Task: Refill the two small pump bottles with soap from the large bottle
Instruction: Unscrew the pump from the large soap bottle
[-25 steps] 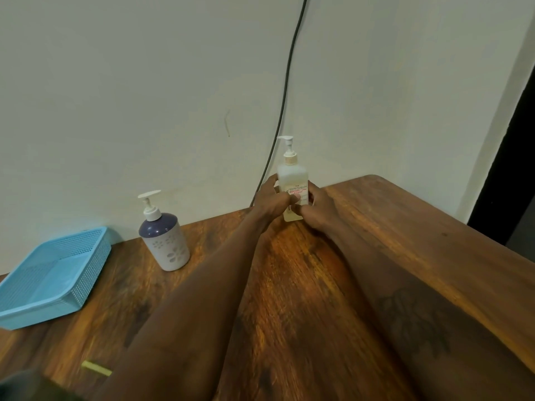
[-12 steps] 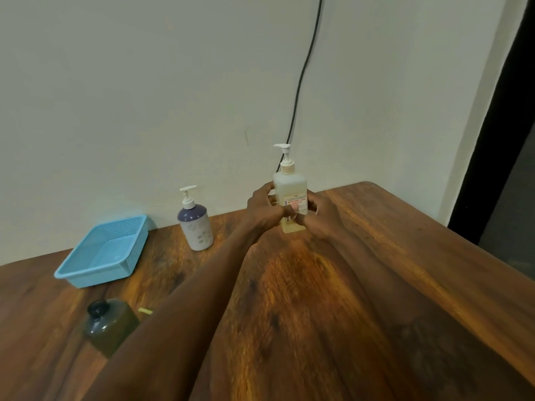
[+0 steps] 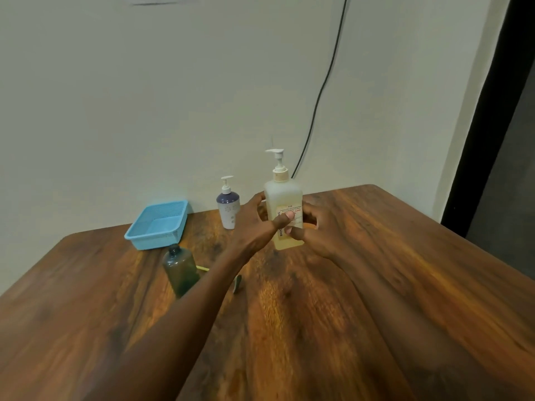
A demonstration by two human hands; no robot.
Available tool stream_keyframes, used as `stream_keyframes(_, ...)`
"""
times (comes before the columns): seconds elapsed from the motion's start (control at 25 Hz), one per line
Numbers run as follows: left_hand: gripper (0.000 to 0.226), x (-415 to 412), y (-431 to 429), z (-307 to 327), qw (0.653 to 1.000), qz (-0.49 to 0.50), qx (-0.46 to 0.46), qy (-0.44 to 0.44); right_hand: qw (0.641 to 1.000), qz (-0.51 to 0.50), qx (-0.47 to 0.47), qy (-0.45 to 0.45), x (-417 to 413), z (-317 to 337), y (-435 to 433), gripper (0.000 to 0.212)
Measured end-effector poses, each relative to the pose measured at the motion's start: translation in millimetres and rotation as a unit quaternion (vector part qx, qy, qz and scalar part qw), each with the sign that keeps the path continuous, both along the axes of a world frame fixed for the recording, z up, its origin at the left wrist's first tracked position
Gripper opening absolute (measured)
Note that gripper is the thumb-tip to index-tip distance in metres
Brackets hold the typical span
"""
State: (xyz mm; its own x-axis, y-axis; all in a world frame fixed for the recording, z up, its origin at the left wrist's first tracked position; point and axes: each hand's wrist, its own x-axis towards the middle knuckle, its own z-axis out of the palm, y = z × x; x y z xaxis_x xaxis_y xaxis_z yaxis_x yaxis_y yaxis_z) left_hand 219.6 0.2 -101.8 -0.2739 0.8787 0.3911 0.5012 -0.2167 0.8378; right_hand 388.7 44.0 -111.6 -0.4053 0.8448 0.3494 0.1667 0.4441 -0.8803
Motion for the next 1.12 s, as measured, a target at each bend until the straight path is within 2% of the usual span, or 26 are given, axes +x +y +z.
stream_keyframes(0.16, 0.060, -12, -64, -1, 1.000, 0.001, 0.019, -0.023, 0.999, 0.034, 0.029, -0.012, -9, -1, -46, 0.049)
stream_keyframes(0.28, 0.070, -27, -101, -9, 0.999, 0.010, 0.026, -0.029, 0.997, 0.064, 0.036, -0.009, -17, -1, -73, 0.044)
stream_keyframes(0.4, 0.068, -39, -129, -15, 0.999, 0.017, 0.026, -0.040, 0.993, 0.117, 0.029, 0.013, -25, -1, -92, 0.038)
stream_keyframes(0.52, 0.066, -53, -148, -22, 0.997, 0.020, 0.035, -0.058, 0.988, 0.151, 0.020, 0.037, -37, -4, -103, 0.045)
stream_keyframes(0.6, 0.073, -63, -157, -30, 0.998, 0.019, 0.030, -0.059, 0.984, 0.157, 0.025, 0.077, -47, -4, -108, 0.050)
stream_keyframes(0.72, 0.087, -71, -167, -46, 0.999, 0.023, 0.014, -0.024, 0.982, 0.114, 0.058, 0.139, -65, 6, -117, 0.048)
stream_keyframes(0.88, 0.072, -70, -169, -61, 0.999, 0.040, 0.007, -0.011, 0.981, 0.001, 0.172, 0.088, -91, 15, -124, 0.057)
stream_keyframes(1.12, 0.071, -77, -161, -58, 0.998, 0.050, 0.028, -0.014, 0.979, -0.015, 0.196, 0.057, -103, 20, -114, 0.035)
